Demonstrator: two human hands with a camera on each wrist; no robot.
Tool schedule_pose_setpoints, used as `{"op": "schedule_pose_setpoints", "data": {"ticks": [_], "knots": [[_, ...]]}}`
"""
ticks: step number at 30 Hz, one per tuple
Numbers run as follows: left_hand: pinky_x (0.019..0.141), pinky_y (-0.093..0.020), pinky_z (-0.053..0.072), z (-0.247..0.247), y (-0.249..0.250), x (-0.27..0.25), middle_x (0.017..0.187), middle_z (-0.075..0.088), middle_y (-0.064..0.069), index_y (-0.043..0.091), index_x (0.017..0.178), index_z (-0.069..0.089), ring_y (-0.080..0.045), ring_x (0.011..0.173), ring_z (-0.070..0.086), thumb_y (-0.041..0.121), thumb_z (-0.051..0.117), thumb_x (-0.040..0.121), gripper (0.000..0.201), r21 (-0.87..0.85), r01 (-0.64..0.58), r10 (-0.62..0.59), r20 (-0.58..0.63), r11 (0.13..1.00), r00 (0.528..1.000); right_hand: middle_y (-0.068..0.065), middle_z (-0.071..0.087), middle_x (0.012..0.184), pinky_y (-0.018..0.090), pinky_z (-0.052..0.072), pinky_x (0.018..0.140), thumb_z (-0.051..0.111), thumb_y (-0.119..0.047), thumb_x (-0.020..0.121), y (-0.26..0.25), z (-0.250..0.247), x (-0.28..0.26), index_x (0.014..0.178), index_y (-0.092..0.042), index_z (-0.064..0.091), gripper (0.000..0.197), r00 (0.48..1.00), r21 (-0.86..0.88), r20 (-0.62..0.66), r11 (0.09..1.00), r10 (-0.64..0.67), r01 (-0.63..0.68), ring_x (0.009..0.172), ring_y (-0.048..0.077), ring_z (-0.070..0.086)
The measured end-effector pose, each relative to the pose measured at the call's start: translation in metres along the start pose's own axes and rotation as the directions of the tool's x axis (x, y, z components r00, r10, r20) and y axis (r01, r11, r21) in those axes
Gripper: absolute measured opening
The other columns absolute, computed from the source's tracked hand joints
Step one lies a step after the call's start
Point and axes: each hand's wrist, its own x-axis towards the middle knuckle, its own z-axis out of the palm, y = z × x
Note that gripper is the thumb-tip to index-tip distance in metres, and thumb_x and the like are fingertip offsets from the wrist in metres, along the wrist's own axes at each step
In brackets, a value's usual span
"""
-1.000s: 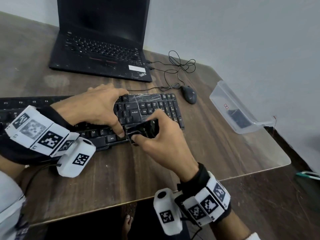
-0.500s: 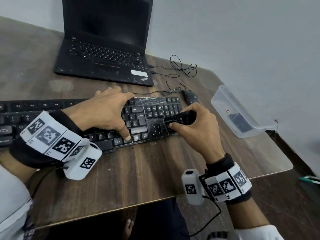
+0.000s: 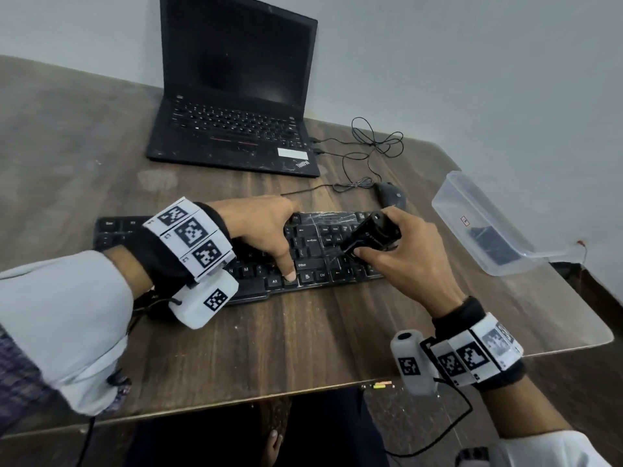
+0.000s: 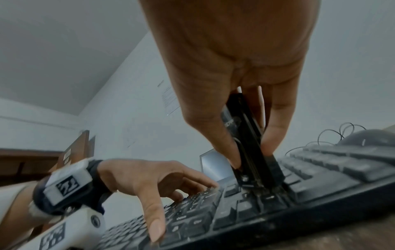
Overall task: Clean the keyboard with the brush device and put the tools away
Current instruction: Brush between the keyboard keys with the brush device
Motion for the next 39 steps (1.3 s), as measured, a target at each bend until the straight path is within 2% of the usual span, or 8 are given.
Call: {"op": "schedule_pose_setpoints", "data": {"ticks": [10, 15, 19, 26, 31, 33, 36, 39], "knots": [[0.118, -0.047, 0.036, -0.015, -0.047, -0.046, 0.152, 0.038, 0.003, 0.029, 0.159, 0.021, -0.021, 0.138, 0.037, 0.076, 0.087, 0.04, 0.144, 0.081, 0.065, -0.072, 0.086, 0.995, 0.994, -0.013, 0.072, 0.079, 0.024, 0.05, 0.068, 0.09, -0.027, 0.074, 0.003, -0.001, 0.0, 0.091, -0.023, 0.069, 0.028, 0.998, -0.057, 0.061, 0.998, 0.004, -0.001, 0.077, 0.002, 0.066], [0.112, -0.031, 0.04, -0.013, -0.115, -0.122, 0.136, 0.045, 0.017, 0.03, 0.153, 0.031, -0.009, 0.125, 0.048, 0.086, 0.083, 0.015, 0.157, -0.033, 0.187, -0.185, 0.047, 0.982, 0.982, -0.018, 0.07, 0.082, 0.015, 0.041, 0.065, 0.088, -0.029, 0.08, 0.009, 0.002, -0.004, 0.092, -0.03, 0.065, 0.026, 0.999, -0.02, 0.041, 1.0, 0.021, -0.02, 0.08, -0.006, 0.064], [0.119, -0.033, 0.031, -0.004, -0.15, -0.159, 0.147, 0.033, 0.011, 0.022, 0.159, 0.022, -0.016, 0.139, 0.035, 0.091, 0.077, 0.009, 0.175, -0.035, 0.325, -0.325, -0.005, 0.945, 0.946, -0.018, 0.067, 0.081, 0.015, 0.038, 0.061, 0.088, -0.03, 0.08, 0.001, 0.005, -0.003, 0.091, -0.028, 0.062, 0.028, 0.998, -0.008, 0.03, 0.998, 0.056, -0.055, 0.075, -0.004, 0.062], [0.102, -0.035, 0.044, 0.001, -0.142, -0.16, 0.106, 0.044, 0.014, 0.028, 0.146, 0.042, -0.012, 0.108, 0.045, 0.096, 0.066, 0.0, 0.163, 0.007, 0.264, -0.263, -0.081, 0.964, 0.962, -0.01, 0.072, 0.079, 0.021, 0.049, 0.066, 0.086, -0.026, 0.075, -0.057, 0.034, -0.021, 0.091, -0.022, 0.069, 0.024, 0.986, 0.052, 0.1, 0.99, -0.134, 0.129, 0.075, 0.004, 0.066], [0.116, -0.031, 0.031, 0.001, -0.14, -0.162, 0.137, 0.036, 0.01, 0.019, 0.159, 0.024, -0.016, 0.134, 0.035, 0.089, 0.077, 0.007, 0.175, -0.072, 0.28, -0.284, -0.062, 0.957, 0.957, -0.012, 0.07, 0.077, 0.015, 0.044, 0.062, 0.086, -0.027, 0.076, -0.059, 0.035, -0.016, 0.087, -0.022, 0.067, 0.023, 0.991, 0.03, 0.08, 0.994, -0.109, 0.107, 0.074, 0.005, 0.065], [0.114, -0.029, 0.031, 0.002, -0.135, -0.163, 0.142, 0.038, 0.01, 0.023, 0.159, 0.023, -0.014, 0.134, 0.036, 0.086, 0.08, 0.009, 0.172, -0.108, 0.248, -0.257, -0.074, 0.963, 0.964, -0.012, 0.069, 0.077, 0.028, 0.046, 0.066, 0.085, -0.028, 0.076, -0.047, 0.03, -0.009, 0.086, -0.022, 0.064, 0.024, 0.999, -0.018, 0.038, 0.999, -0.036, 0.037, 0.077, 0.016, 0.067], [0.109, -0.034, 0.037, 0.011, -0.125, -0.168, 0.137, 0.038, 0.009, 0.03, 0.158, 0.02, -0.014, 0.128, 0.037, 0.071, 0.09, 0.024, 0.157, -0.079, 0.194, -0.204, -0.161, 0.978, 0.965, -0.007, 0.07, 0.08, 0.034, 0.048, 0.075, 0.083, -0.031, 0.077, -0.036, 0.02, -0.006, 0.089, -0.019, 0.065, 0.026, 0.997, -0.076, -0.022, 0.994, 0.071, -0.073, 0.087, 0.027, 0.07], [0.102, -0.029, 0.035, 0.022, -0.118, -0.174, 0.13, 0.03, 0.008, 0.032, 0.159, 0.013, -0.01, 0.119, 0.031, 0.05, 0.099, 0.041, 0.147, -0.038, 0.107, -0.113, -0.34, 0.994, 0.934, -0.014, 0.069, 0.082, 0.031, 0.049, 0.071, 0.085, -0.032, 0.078, -0.055, 0.015, -0.019, 0.092, -0.022, 0.065, 0.026, 1.0, 0.006, 0.011, 1.0, 0.013, -0.013, 0.083, 0.016, 0.069]]}}
